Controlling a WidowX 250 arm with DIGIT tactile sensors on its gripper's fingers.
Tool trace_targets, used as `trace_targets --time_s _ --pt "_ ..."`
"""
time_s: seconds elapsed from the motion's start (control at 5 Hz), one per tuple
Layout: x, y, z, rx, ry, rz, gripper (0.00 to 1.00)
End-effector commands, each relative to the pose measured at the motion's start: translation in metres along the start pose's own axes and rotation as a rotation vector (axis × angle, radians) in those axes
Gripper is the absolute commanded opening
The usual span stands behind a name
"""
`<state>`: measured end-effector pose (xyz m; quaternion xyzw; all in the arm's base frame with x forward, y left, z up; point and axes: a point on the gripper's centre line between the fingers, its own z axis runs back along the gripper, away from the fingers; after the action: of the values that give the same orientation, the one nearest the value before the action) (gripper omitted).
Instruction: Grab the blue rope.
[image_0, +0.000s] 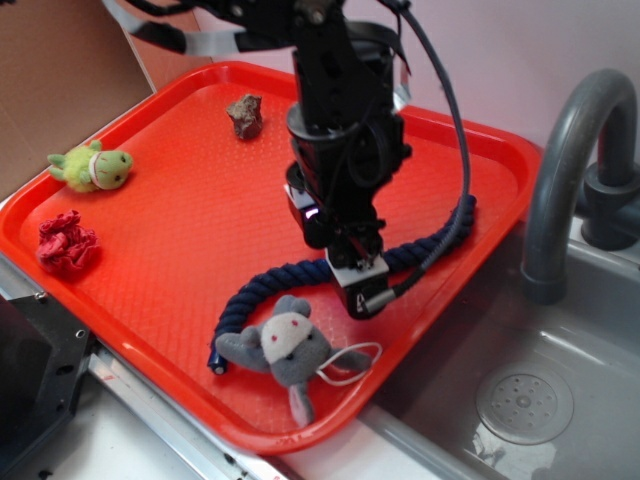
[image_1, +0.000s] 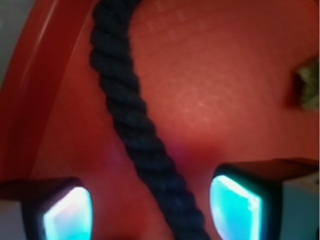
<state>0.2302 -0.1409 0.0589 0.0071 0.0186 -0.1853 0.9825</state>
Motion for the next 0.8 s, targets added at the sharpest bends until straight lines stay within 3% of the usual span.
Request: trace_targets --time_s 0.0,0.2,0.4,0.6 --pt "0.011 0.006 -0.016 -0.038 0.004 -0.015 1.0" --pt "0.011 0.005 -0.021 -0.047 0.016 -0.014 0.68" --pt "0.01 -0.003 -0.026 -0.038 0.027 -0.043 0.0" --pt "0.006 -0.012 -0.031 -0.007 0.046 -0.07 0.0"
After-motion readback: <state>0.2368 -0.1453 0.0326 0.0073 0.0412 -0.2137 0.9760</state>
